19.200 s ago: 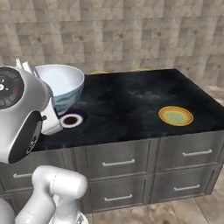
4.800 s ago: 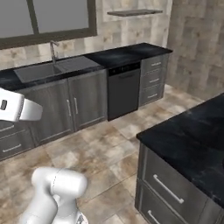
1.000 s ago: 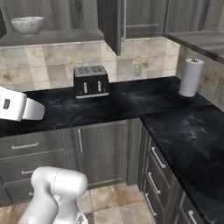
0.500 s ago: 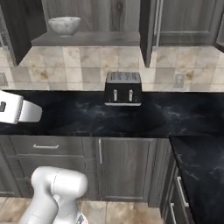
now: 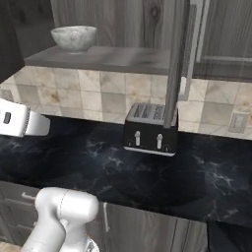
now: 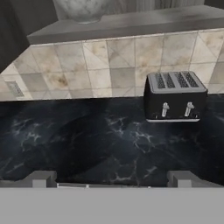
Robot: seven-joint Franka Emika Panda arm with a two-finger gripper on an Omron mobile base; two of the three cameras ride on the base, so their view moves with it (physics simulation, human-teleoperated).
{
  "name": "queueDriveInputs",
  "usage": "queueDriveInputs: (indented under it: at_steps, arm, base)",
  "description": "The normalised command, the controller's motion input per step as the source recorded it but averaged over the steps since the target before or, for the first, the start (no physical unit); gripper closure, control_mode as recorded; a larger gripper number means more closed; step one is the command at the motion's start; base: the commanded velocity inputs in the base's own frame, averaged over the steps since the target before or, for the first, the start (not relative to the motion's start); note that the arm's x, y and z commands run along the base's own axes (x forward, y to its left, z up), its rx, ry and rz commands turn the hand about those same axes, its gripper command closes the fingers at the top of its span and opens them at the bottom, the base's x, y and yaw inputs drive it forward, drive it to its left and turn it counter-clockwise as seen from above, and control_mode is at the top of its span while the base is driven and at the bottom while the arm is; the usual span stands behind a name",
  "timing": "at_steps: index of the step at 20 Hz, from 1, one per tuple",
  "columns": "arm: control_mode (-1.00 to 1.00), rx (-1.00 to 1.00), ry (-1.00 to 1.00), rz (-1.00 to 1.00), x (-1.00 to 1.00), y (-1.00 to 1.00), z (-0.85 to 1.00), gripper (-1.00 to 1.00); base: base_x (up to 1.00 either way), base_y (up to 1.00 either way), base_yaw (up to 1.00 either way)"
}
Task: Move the bowls from the cabinet to the plates on the dining table.
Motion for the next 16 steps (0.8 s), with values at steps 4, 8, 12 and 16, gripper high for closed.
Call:
queueDriveInputs:
  at_steps: [4,8,12,16]
  arm:
    - [1.00,0.00,0.00,0.00,0.00,0.00,0.00,-1.00]
    - [1.00,0.00,0.00,0.00,0.00,0.00,0.00,-1.00]
    - [1.00,0.00,0.00,0.00,0.00,0.00,0.00,-1.00]
    - [1.00,0.00,0.00,0.00,0.00,0.00,0.00,-1.00]
  base:
    - [0.64,-0.50,0.11]
    - [0.63,-0.15,0.02]
    - [0.82,0.00,0.00]
    - [1.00,-0.02,-0.01]
